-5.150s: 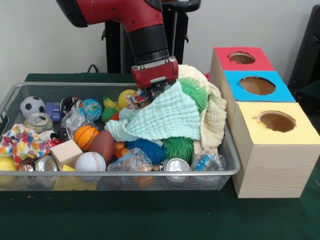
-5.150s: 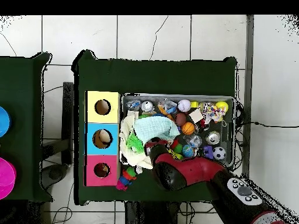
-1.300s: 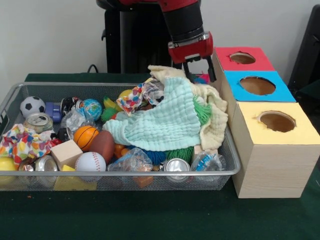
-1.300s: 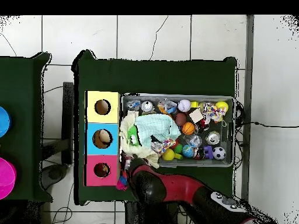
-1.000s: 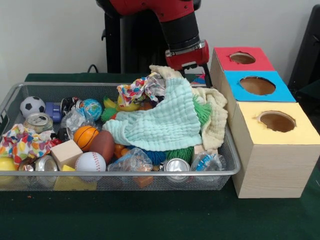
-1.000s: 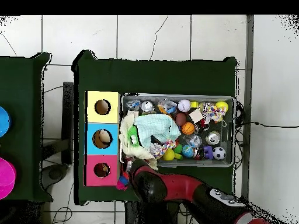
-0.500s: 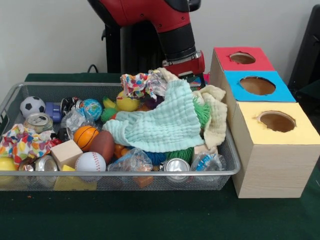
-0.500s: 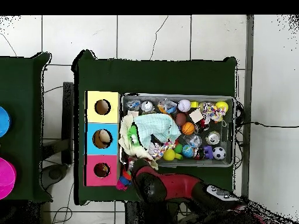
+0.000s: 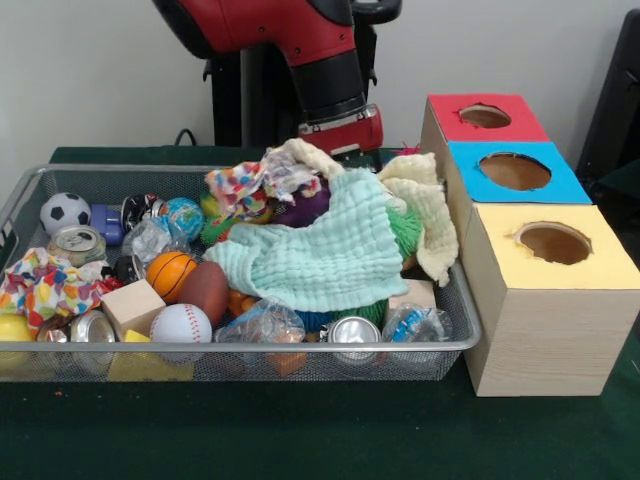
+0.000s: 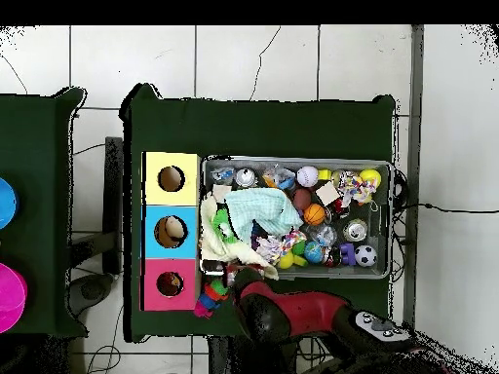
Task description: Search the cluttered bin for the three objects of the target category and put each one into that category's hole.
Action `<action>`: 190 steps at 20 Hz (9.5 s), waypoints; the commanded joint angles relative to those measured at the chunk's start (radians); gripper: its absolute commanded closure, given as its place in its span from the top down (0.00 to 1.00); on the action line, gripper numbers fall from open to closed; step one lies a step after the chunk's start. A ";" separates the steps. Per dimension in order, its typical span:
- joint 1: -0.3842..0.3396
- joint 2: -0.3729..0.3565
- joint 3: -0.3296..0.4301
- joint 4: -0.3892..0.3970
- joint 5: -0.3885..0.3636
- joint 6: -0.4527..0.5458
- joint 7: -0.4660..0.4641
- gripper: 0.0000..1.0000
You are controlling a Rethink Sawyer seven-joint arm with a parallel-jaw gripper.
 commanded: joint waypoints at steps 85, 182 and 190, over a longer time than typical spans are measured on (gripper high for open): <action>-0.499 -0.074 0.530 -0.419 -0.201 0.839 -0.435 1.00; -0.103 -0.028 0.041 -0.306 0.303 0.607 -0.043 0.00; -0.048 -0.067 -0.001 -0.278 0.392 0.614 -0.048 0.00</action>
